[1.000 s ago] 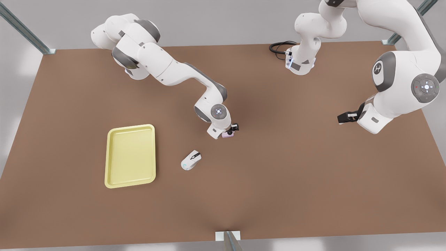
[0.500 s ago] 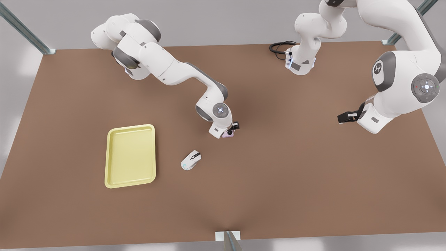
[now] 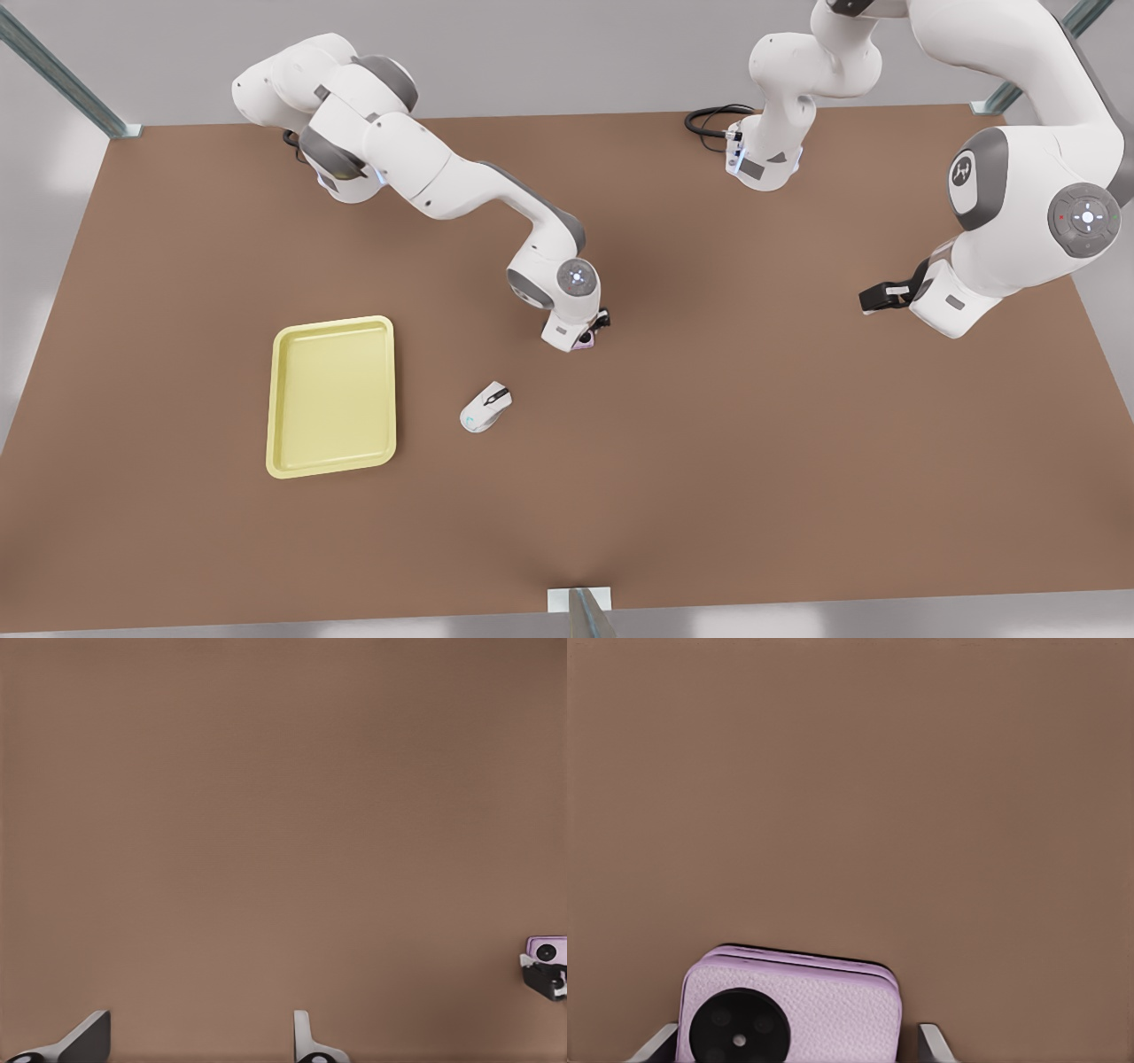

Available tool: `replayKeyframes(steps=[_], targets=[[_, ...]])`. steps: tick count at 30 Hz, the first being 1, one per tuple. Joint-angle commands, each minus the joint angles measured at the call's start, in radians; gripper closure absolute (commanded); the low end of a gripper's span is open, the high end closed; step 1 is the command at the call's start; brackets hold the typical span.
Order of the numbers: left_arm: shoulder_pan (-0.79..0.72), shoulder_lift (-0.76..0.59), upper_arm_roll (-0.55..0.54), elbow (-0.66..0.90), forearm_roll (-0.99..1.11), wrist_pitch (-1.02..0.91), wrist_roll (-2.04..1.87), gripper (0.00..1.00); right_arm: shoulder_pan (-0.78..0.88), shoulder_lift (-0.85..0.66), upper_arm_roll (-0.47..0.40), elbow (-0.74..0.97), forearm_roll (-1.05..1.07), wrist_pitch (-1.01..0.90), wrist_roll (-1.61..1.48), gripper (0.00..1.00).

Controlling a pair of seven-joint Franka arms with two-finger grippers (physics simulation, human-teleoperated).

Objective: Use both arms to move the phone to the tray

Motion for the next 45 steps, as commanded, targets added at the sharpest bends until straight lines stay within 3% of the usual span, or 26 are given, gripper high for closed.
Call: replayKeyframes(steps=[1, 11, 14, 18, 22, 25, 26, 30, 32, 33, 38, 39, 41, 42, 43, 44, 45], targets=[[0.000, -0.001, 0.000, 0.000, 0.001, -0.001, 0.000, 0.00, 0.000, -0.004, 0.000, 0.008, -0.003, -0.041, -0.025, 0.09], [0.000, 0.002, 0.000, 0.000, 0.001, -0.001, 0.000, 0.00, 0.000, 0.003, 0.002, 0.026, -0.004, -0.060, -0.027, 0.10], [0.000, 0.002, 0.000, 0.000, 0.001, -0.001, 0.002, 0.00, 0.000, 0.000, 0.002, 0.028, -0.003, -0.061, -0.030, 0.20], [0.000, 0.002, 0.000, 0.000, 0.001, -0.001, 0.000, 0.00, -0.029, -0.041, 0.005, 0.032, 0.003, -0.081, -0.034, 0.21], [0.000, 0.004, 0.000, 0.000, 0.001, -0.001, 0.000, 0.00, -0.224, -0.250, 0.008, -0.084, 0.054, -0.190, -0.280, 0.21], [0.000, 0.004, 0.000, 0.000, 0.001, -0.001, 0.000, 0.00, -0.594, -0.388, 0.124, -0.302, 0.068, -0.164, -0.645, 0.20], [0.000, 0.002, 0.000, 0.000, 0.001, -0.002, 0.000, 0.00, -0.635, -0.426, 0.127, -0.356, 0.066, -0.161, -0.677, 0.20], [0.000, 0.004, 0.000, -0.001, 0.001, -0.007, 0.000, 0.00, -0.874, -0.446, 0.123, -0.519, 0.060, -0.015, -1.004, 0.20], [0.000, 0.004, -0.001, -0.001, 0.001, -0.011, 0.000, 0.00, -0.904, -0.394, 0.117, -0.503, 0.039, 0.019, -1.025, 0.19], [0.000, 0.004, -0.001, -0.001, 0.001, -0.011, 0.000, 0.00, -0.902, -0.374, 0.097, -0.499, 0.013, 0.048, -1.025, 0.00], [0.000, 0.005, -0.001, 0.000, -0.009, -0.010, -0.001, 0.00, -0.905, -0.380, 0.092, -0.416, 0.014, 0.016, -1.005, 0.00], [0.000, 0.004, -0.001, 0.000, -0.009, -0.008, -0.001, 0.00, -0.905, -0.398, 0.092, -0.352, 0.016, -0.056, -1.004, 0.00], [0.000, 0.004, 0.002, 0.008, -0.012, -0.010, 0.002, 0.00, -0.894, -0.489, 0.091, -0.140, 0.068, -0.380, -0.967, 0.00], [0.000, -0.007, 0.008, 0.002, -0.010, -0.013, 0.005, 0.00, -0.867, -0.520, 0.075, -0.046, 0.089, -0.570, -0.881, 0.00], [0.000, -0.015, 0.011, -0.009, -0.009, -0.016, 0.017, 0.00, -0.810, -0.602, 0.003, -0.048, 0.124, -0.624, -0.875, 0.00], [0.000, -0.019, 0.013, -0.012, -0.006, -0.014, 0.022, 0.00, -0.642, -0.671, -0.200, -0.071, 0.200, -0.626, -0.874, 0.00], [0.000, -0.006, 0.013, 0.003, -0.002, -0.017, 0.005, 0.00, -0.588, -0.757, -0.271, -0.135, 0.235, -0.617, -0.870, 0.00]])
